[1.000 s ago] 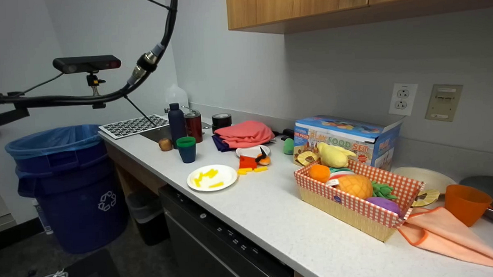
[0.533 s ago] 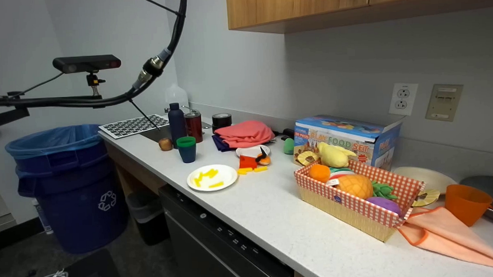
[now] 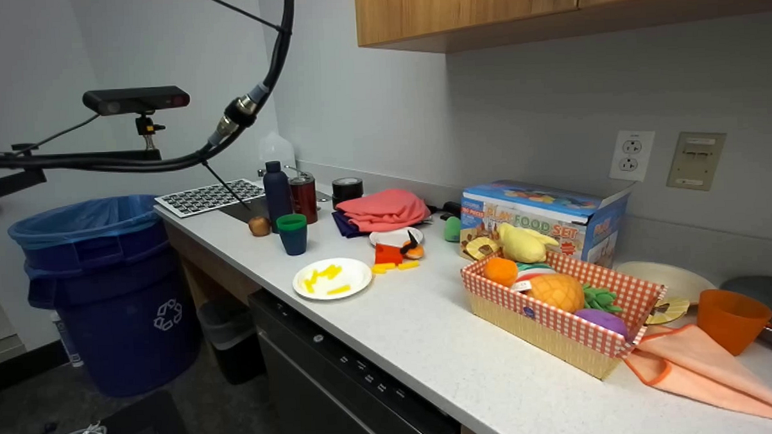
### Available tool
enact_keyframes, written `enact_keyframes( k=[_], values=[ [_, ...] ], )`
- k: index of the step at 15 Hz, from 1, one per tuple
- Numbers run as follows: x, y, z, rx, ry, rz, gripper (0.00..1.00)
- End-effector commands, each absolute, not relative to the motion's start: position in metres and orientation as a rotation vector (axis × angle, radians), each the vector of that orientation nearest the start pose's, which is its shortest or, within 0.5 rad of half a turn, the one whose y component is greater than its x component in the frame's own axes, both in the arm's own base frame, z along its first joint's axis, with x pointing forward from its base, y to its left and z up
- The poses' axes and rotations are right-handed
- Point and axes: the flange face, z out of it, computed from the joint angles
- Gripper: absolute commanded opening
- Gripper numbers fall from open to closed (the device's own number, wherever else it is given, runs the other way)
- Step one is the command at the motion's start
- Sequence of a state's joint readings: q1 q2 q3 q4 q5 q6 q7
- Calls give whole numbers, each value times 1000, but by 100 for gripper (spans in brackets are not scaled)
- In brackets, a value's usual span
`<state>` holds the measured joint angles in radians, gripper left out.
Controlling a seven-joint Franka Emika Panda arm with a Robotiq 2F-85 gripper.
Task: Open the right door of the top cabinet.
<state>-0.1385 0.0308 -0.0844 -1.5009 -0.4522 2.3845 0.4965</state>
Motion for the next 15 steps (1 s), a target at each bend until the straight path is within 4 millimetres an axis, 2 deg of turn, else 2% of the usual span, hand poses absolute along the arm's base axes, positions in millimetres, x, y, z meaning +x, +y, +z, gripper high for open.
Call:
enact_keyframes(
  k=[1,9,15],
  values=[
    [565,-169,733,-3012,968,-1492,100],
    [494,-172,730,-2999,1186,-1558,100],
    [422,-190,733,-2924,1434,-1519,100]
  ],
)
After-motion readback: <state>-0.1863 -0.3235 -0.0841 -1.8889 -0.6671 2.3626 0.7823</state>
